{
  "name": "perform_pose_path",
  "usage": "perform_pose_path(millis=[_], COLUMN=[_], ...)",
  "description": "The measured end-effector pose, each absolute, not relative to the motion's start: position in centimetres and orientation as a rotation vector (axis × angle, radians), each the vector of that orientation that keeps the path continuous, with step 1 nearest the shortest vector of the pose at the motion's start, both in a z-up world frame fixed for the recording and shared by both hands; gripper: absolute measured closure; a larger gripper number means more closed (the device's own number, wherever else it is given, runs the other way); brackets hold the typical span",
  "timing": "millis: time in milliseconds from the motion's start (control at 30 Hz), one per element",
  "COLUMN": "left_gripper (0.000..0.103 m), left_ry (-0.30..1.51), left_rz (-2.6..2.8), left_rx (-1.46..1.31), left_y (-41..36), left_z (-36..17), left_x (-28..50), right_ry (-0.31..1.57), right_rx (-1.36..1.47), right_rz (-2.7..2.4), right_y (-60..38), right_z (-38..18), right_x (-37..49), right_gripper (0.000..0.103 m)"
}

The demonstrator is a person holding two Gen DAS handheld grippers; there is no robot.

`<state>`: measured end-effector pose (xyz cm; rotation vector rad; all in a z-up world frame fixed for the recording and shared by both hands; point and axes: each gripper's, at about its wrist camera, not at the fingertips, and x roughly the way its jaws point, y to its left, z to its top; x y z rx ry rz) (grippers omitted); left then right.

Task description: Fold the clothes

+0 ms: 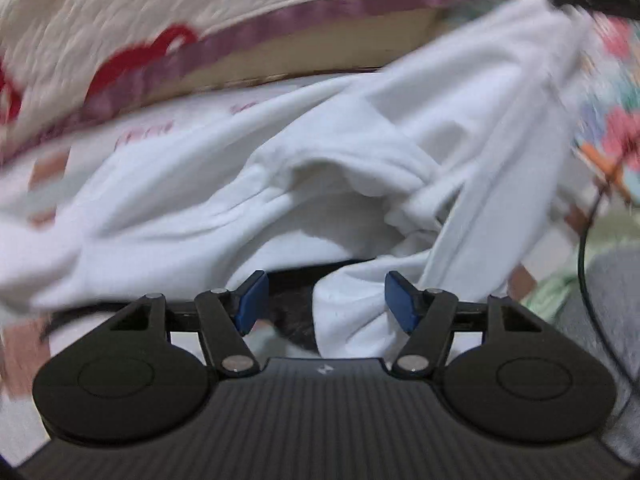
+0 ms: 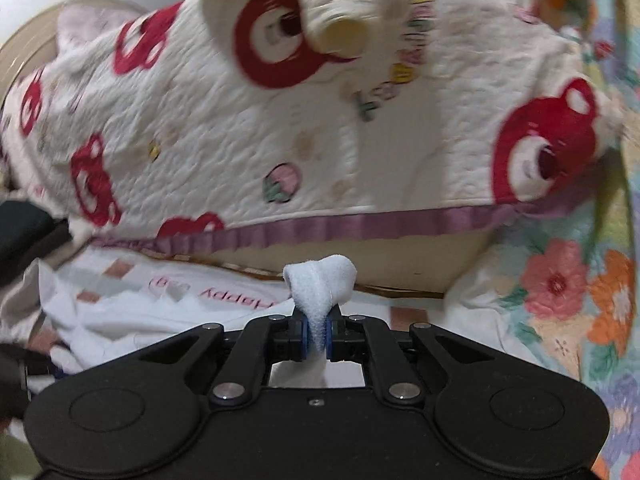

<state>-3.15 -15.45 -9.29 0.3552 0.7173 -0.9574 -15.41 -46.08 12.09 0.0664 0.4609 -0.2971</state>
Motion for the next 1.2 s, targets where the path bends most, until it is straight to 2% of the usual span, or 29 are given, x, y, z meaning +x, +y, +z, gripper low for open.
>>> perform_pose_path(millis=[267,433,667,733,767,900,933,967,1000,1200], left_gripper=[0.036,0.034,0.031,0.027,0.026,0.027,0.031,0.059,0.095,0.094], left_ry=[0.692,0.662,0.637,0.651,0.67,0.677,0.655,0.64,0.638,0.447], left_rz=[-0.951,-1.056,-1.063,-1.037,-1.014,-0.927,-0.918,-0.903,-0.873,-0.696], left_rx=[0.182,0.171,0.43,0.501,0.529,0.531,0.539,0.56,0.589,0.465], left_y=[-17.7,-21.7,-28.0,-28.8,-29.0,-29.3,-29.7,-30.2,-30.7,-27.5], left_z=[-7.7,-6.3,-6.5,-7.1,-7.4,-7.6,-7.7,-7.8,-7.8,-2.3], left_x=[-5.6,-7.5,-9.6,-9.6,-9.5,-9.3,-9.2,-9.1,-8.7,-6.7], right_ry=[0.344,0.365,0.29,0.264,0.251,0.215,0.232,0.261,0.286,0.37], right_rx=[0.027,0.046,0.101,0.091,0.086,0.121,0.133,0.144,0.142,0.135], right_rz=[-0.37,-0.33,-0.267,-0.279,-0.284,-0.289,-0.273,-0.25,-0.244,-0.275], right_y=[-49.8,-53.2,-55.1,-55.3,-55.4,-57.1,-57.5,-57.8,-57.9,-57.5], right_z=[13.7,13.1,12.9,13.5,13.8,15.0,14.8,14.4,13.8,10.0], right_x=[-19.5,-20.0,-20.0,-19.9,-19.9,-19.6,-19.2,-18.6,-18.1,-18.4], right_gripper=[0.096,0.096,0.096,0.096,0.099,0.099,0.099,0.099,0.099,0.099])
